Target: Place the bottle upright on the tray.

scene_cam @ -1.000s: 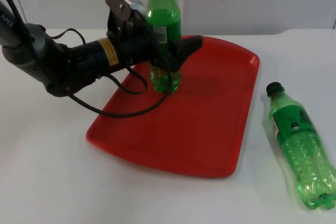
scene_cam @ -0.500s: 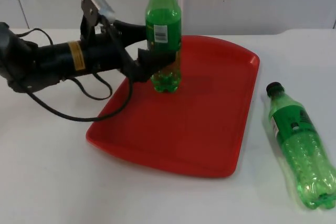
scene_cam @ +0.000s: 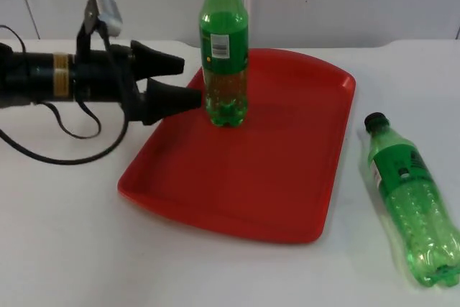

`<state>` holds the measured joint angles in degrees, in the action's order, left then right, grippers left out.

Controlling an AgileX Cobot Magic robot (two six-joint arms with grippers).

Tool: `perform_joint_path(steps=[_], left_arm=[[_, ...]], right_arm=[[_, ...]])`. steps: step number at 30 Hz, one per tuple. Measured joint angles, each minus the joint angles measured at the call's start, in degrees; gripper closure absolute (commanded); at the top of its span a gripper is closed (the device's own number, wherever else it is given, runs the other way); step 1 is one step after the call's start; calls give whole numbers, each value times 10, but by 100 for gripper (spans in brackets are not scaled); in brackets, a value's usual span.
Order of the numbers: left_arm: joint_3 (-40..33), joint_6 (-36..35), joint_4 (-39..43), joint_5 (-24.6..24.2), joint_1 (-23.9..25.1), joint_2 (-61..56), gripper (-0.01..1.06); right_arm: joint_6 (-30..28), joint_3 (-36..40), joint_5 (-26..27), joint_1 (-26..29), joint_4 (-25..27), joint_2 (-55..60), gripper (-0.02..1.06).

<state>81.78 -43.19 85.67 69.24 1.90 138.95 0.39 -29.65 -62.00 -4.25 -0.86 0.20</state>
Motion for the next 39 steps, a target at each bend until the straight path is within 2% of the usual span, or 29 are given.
perform_joint_path(steps=[8, 11, 14, 24, 30, 34, 39], left_arm=[[0, -90, 80, 0, 26, -68, 15], [0, -150, 129, 0, 39, -117, 15], [0, -180, 136, 0, 42, -146, 15], [0, -308, 125, 3, 44, -274, 15], [0, -440, 108, 4, 55, -351, 15], [0, -464, 104, 5, 58, -371, 15], [0, -536, 60, 5, 58, -387, 15]], right_arm=[[0, 0, 0, 0, 0, 0, -1], [0, 0, 0, 0, 0, 0, -1], [0, 0, 0, 0, 0, 0, -1], [0, 0, 0, 0, 0, 0, -1], [0, 0, 0, 0, 0, 0, -1], [0, 0, 0, 0, 0, 0, -1], [0, 0, 0, 0, 0, 0, -1]])
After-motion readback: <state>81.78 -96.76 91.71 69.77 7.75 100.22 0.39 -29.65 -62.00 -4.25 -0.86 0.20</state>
